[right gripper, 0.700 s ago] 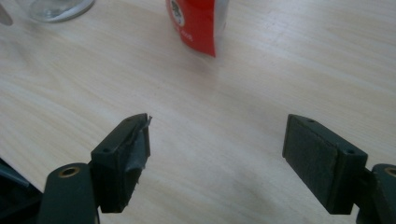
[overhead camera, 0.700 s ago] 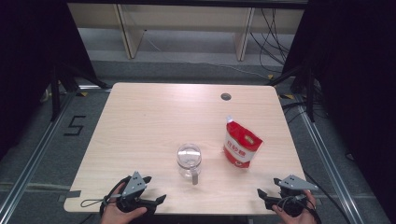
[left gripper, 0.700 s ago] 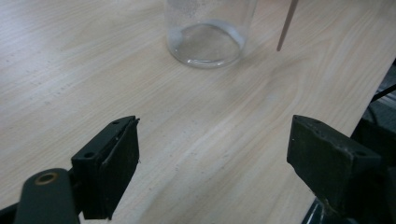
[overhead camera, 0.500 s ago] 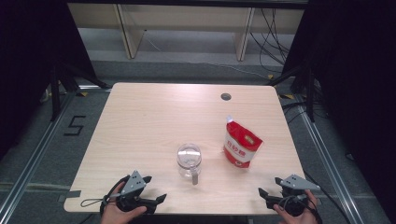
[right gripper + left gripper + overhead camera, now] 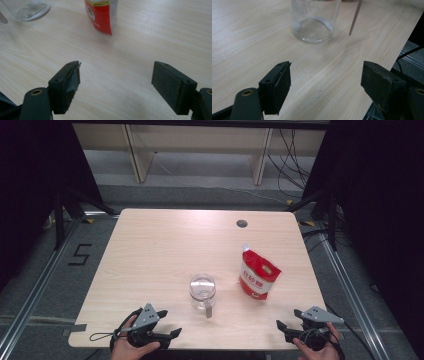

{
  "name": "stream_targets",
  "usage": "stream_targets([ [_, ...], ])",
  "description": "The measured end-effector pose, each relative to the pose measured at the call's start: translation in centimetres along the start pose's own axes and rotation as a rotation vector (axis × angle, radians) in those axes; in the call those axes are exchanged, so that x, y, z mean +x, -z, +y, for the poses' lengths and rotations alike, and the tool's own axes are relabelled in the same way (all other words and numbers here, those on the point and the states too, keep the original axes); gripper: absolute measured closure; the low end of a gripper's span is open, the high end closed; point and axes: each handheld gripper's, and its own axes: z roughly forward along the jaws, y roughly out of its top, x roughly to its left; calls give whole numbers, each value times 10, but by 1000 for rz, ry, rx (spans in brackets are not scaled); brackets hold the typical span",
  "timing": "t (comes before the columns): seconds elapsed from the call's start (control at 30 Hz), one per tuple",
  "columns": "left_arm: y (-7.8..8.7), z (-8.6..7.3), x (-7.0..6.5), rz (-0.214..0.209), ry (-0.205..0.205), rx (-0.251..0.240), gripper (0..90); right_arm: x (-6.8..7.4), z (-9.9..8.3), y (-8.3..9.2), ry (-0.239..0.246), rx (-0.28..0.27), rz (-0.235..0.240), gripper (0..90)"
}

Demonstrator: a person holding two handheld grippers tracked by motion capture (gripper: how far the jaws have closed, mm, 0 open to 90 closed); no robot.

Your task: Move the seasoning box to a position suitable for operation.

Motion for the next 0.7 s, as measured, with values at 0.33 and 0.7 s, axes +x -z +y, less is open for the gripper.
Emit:
stream_targets([
  [0.33, -16, 10, -15, -27, -26, -11, 292, -2, 1, -1, 26, -21, -16, 236],
  [0.7, -44, 30, -35, -37, -133, -46, 575, -1, 1, -3, 47, -9, 6, 236],
])
